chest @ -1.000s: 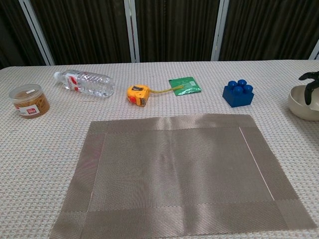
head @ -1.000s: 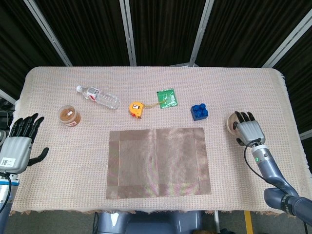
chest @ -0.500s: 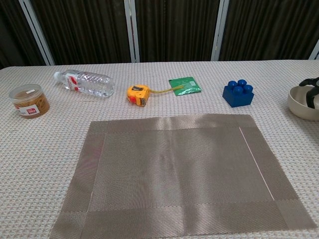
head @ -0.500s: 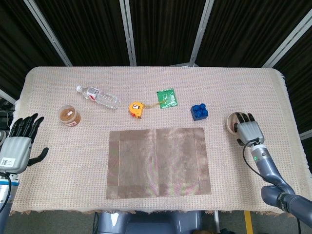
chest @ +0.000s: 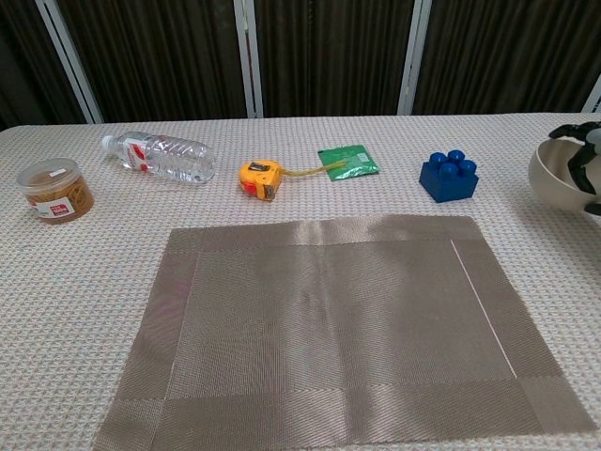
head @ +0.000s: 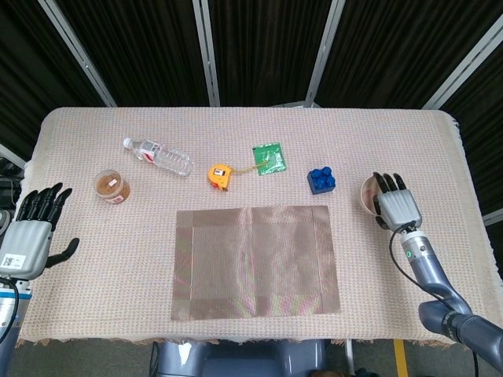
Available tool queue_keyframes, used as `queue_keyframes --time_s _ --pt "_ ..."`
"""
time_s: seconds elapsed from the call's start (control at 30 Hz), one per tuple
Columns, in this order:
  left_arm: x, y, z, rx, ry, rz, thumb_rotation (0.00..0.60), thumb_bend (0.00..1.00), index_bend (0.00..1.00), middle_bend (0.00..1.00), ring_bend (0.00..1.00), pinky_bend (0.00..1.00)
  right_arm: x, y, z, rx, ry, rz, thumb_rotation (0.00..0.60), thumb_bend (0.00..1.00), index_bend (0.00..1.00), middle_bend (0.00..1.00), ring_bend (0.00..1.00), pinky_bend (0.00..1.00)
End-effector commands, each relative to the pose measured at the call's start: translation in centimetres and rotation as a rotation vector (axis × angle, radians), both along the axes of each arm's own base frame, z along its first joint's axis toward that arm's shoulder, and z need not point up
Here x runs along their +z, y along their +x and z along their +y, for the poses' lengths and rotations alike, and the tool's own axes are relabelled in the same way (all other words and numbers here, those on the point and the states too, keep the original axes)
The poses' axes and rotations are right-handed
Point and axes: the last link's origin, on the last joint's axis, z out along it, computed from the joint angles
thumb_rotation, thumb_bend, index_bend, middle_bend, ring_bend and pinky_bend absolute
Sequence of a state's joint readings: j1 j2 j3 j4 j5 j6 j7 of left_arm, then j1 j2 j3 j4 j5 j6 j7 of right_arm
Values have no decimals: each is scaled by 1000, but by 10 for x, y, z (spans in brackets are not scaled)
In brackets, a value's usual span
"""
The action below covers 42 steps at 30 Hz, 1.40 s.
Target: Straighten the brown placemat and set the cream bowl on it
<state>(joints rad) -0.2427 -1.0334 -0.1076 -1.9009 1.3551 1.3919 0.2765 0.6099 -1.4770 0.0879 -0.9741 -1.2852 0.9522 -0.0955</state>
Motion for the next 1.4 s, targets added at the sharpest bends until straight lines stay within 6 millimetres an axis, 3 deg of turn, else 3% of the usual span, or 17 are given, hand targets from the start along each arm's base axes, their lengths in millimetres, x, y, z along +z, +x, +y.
queue_keyframes --time_s 0.03,0.3,0.47,0.63,0.9,1.17,1.27,1.3,1.37,1.4 --pt "1 1 -1 -6 0 -5 600 336 0 0 0 0 4 14 6 72 6 -7 600 255 682 0 0 0" --pt "3 3 -2 -23 -11 -21 600 337 0 0 0 0 1 78 37 294 154 29 600 255 682 0 0 0" --pt "4 3 -3 -28 -18 -29 600 337 0 0 0 0 -17 129 58 428 299 67 600 255 682 0 0 0" --pt "5 1 -3 -23 -17 -31 600 336 0 0 0 0 -40 163 72 506 399 76 600 255 682 0 0 0" --pt "8 -4 -3 -7 -12 -35 600 336 0 0 0 0 -85 194 89 572 519 97 600 255 682 0 0 0" --pt "7 -5 -3 -3 -17 -33 600 337 0 0 0 0 -106 210 90 628 521 128 600 255 673 0 0 0" --pt "7 -5 -3 -2 -18 -31 600 336 0 0 0 0 -109 212 89 622 517 125 600 249 474 0 0 0" --pt "7 -4 -2 -3 -19 -31 600 336 0 0 0 0 -109 213 88 621 514 126 600 218 271 0 0 0" --pt "7 -5 -2 -2 -19 -32 600 336 0 0 0 0 -107 211 88 613 504 132 600 147 29 0 0 0" --pt "7 -5 -2 -1 -19 -33 600 336 0 0 0 0 -104 211 89 603 498 126 600 118 0 0 0 0"
